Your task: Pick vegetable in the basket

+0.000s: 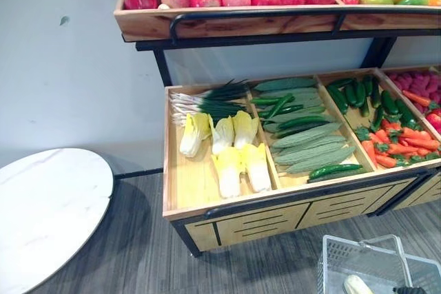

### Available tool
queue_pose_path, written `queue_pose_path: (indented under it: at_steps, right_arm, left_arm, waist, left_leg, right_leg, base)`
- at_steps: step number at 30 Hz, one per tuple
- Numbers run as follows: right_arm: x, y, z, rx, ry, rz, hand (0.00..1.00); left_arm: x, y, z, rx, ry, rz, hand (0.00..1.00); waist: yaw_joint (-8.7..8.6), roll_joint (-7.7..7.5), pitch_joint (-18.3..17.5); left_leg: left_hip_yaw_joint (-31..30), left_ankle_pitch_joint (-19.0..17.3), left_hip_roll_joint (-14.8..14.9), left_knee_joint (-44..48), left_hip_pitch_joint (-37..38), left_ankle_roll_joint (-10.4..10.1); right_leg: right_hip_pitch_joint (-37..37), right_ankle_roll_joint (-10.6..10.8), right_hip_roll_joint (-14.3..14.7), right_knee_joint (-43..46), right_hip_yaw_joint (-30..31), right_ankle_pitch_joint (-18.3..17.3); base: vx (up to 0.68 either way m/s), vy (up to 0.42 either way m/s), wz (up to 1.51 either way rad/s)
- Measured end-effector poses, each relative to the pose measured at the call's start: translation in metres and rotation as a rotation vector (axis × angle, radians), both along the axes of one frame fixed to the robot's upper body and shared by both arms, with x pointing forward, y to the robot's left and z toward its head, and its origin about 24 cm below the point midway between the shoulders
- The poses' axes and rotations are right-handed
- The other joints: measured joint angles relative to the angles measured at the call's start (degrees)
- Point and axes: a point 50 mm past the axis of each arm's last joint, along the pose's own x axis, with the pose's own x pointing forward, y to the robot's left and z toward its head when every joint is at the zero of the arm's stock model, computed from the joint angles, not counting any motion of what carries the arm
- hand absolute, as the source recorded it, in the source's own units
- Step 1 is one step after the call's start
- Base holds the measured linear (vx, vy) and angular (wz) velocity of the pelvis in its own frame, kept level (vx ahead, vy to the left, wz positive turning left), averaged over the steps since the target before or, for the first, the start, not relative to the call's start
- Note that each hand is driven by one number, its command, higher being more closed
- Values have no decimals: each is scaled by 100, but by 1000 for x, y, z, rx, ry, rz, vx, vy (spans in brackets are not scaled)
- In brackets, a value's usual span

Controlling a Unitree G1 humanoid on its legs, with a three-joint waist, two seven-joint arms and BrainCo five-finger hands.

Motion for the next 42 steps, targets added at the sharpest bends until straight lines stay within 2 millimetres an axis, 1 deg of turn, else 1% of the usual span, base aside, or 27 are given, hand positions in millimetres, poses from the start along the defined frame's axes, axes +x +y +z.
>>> queue_pose_path:
  at_steps: [2,3,5,10,13,16,22,23,24,25,26,27,28,29,30,31,32,33,34,35,36,37,38,39,40,41,42]
  right_arm:
    - [-1,0,-1,-2,6,-3,100]
    - [-4,1,-2,-4,15,-8,100]
    - [-4,1,-2,-14,15,-9,100]
    - [-5,1,-2,-35,13,-6,100]
    - [-6,2,-3,-39,13,-8,100]
    - [-7,2,-4,-41,12,-9,100]
    - [-9,2,-3,-49,3,-9,100]
    - [-8,3,-4,-49,-3,-10,100]
    - [-5,3,-3,-55,-14,-12,100]
    - [-4,2,-2,-60,-20,-12,100]
    - [-2,4,-3,-58,-28,-8,100]
    - [-1,12,-7,-50,-33,-14,100]
    - [-2,14,-8,-49,-32,-19,100]
    - [-7,26,-15,-28,-26,-21,100]
    - [-7,41,-20,2,-35,-14,100]
    - [-4,53,-24,34,-58,-15,100]
    - [-2,58,-25,46,-70,-7,100]
    - [4,64,-25,60,-95,13,100]
    - [11,69,-25,71,-114,41,100]
    - [25,75,-23,93,-156,75,100]
    - [27,76,-23,99,-160,85,100]
    - [26,77,-24,103,-154,92,100]
    - [25,74,-23,97,-145,99,100]
    - [26,73,-23,90,-143,113,100]
    - [29,72,-22,85,-139,137,100]
    - [34,73,-21,85,-149,148,100]
    - [35,72,-21,82,-155,152,100]
  left_arm:
    - [-3,-5,-4,-46,-2,-17,0]
    - [0,-7,-6,-73,-17,-60,0]
    - [3,-12,-9,-117,-21,-118,0]
    - [21,-34,-19,-243,-77,-314,0]
    - [28,-42,-22,-293,-96,-441,0]
    - [33,-49,-23,-345,-135,-527,0]
    - [36,-58,-25,-404,-150,-654,0]
    - [37,-60,-25,-412,-150,-674,0]
    - [39,-61,-25,-418,-152,-689,0]
    - [39,-62,-26,-420,-153,-696,0]
    - [41,-64,-26,-426,-138,-737,0]
    - [43,-66,-26,-434,-133,-775,0]
    - [46,-67,-26,-436,-134,-791,0]
    - [53,-68,-26,-433,-143,-809,0]
    - [58,-67,-25,-425,-132,-832,0]
    - [63,-64,-24,-415,-126,-851,0]
    - [67,-62,-22,-403,-130,-863,0]
    - [73,-59,-20,-383,-130,-888,0]
    - [71,-58,-20,-378,-123,-887,0]
    - [78,-55,-17,-353,-143,-887,0]
    - [81,-52,-15,-338,-149,-892,0]
    - [85,-48,-12,-315,-159,-895,0]
    - [81,-46,-12,-311,-154,-868,0]
    - [80,-46,-12,-311,-155,-854,0]
    - [77,-45,-13,-309,-153,-836,0]
    - [78,-45,-13,-309,-160,-829,0]
    - [76,-48,-14,-321,-162,-827,0]
  waist:
    - [-19,19,-8]
    - [-61,33,-26]
    - [-74,61,-41]
    - [-149,105,-47]
    - [-137,110,-48]
    - [-117,114,-38]
    - [-96,114,-11]
    - [-81,125,46]
    - [-77,72,132]
    - [-77,87,204]
    - [-87,78,322]
    - [-106,95,385]
    - [-117,107,422]
    - [-122,119,479]
    - [-126,109,494]
    - [-123,80,517]
    - [-131,59,533]
    - [-136,35,565]
    - [-101,165,581]
    - [-98,124,687]
    - [-119,64,725]
    - [-143,-9,795]
    - [-107,-25,788]
    - [-93,-29,785]
    - [-82,-100,767]
    - [-89,-143,826]
    - [-84,-85,860]
  left_leg:
    - [13,-1,12,0,6,-1]
    - [20,-1,28,0,6,-3]
    - [64,-10,49,0,8,-17]
    - [151,-24,58,0,29,-57]
    - [161,-34,58,1,39,-81]
    - [181,-54,59,1,75,-93]
    - [297,-128,75,16,158,-83]
    - [376,-213,74,79,183,-60]
    - [453,-450,92,481,108,-41]
    - [478,-611,111,747,62,-32]
    - [508,-940,166,1328,-96,18]
    - [528,-1214,234,1905,-297,23]
    - [548,-1331,265,2116,-362,28]
    - [637,-1468,323,2382,-418,48]
    - [712,-1536,411,2452,-475,70]
    - [912,-1587,479,2482,-471,77]
    - [1047,-1609,495,2496,-461,84]
    - [1317,-1600,562,2442,-420,132]
    - [1678,-1542,728,2274,-386,222]
    - [2062,-1477,811,2187,-360,274]
    - [2184,-1438,818,2140,-365,291]
    - [2498,-1332,841,2024,-257,312]
    - [2878,-1288,901,1987,-178,331]
    - [3054,-1286,923,2002,-155,333]
    - [3391,-1288,949,2123,-156,331]
    - [3573,-1283,972,2268,-149,343]
    - [3607,-1296,1046,2252,-229,366]
  right_leg:
    - [-2,0,11,0,18,0]
    - [-9,0,31,0,42,-1]
    - [-12,0,51,0,101,-1]
    - [-33,0,65,2,204,-1]
    - [-34,-6,69,5,223,-4]
    - [-32,-20,75,12,250,-22]
    - [-44,-8,75,133,338,-126]
    - [-131,14,52,276,453,-212]
    - [-220,41,-21,588,582,-383]
    - [-296,57,-69,799,647,-500]
    - [-472,99,-171,1279,794,-748]
    - [-702,141,-244,1749,930,-882]
    - [-771,166,-262,1894,973,-910]
    - [-834,192,-257,1956,1103,-892]
    - [-886,251,-213,1912,1217,-757]
    - [-994,240,-149,1862,1299,-531]
    - [-1049,233,-106,1804,1304,-382]
    - [-1148,222,-8,1512,1305,-9]
    - [-1092,152,123,1110,1235,367]
    - [-1395,-346,6,2153,574,-141]
    - [-1512,-563,-86,2749,282,-456]
    - [-1487,-723,-272,3597,-236,-771]
    - [-1338,-875,-433,3981,-640,-872]
    - [-1270,-892,-528,4041,-781,-879]
    - [-1183,-798,-661,3884,-980,-907]
    - [-1201,-857,-515,3600,-1174,-915]
    - [-1055,-922,-194,2932,-1291,-870]
  base:
    - [-16,-7,-9]
    - [-13,-12,-5]
    - [-19,-11,-13]
    - [24,-2,-10]
    - [44,-1,-2]
    - [36,-1,-4]
    - [30,4,-9]
    - [49,36,-32]
    - [43,47,-36]
    - [1,57,-36]
    - [-11,58,-38]
    - [0,55,-36]
    - [40,59,-35]
    - [52,69,-38]
    - [18,90,-61]
    - [-26,82,-69]
    - [-108,128,-90]
    - [-124,128,-110]
    - [-239,145,-152]
    - [-201,93,-133]
    - [-182,76,-133]
    - [-73,66,-132]
    - [-55,57,-144]
    - [-67,22,-162]
    - [-46,-33,-152]
    - [-89,-83,-179]
    - [-175,-99,-168]
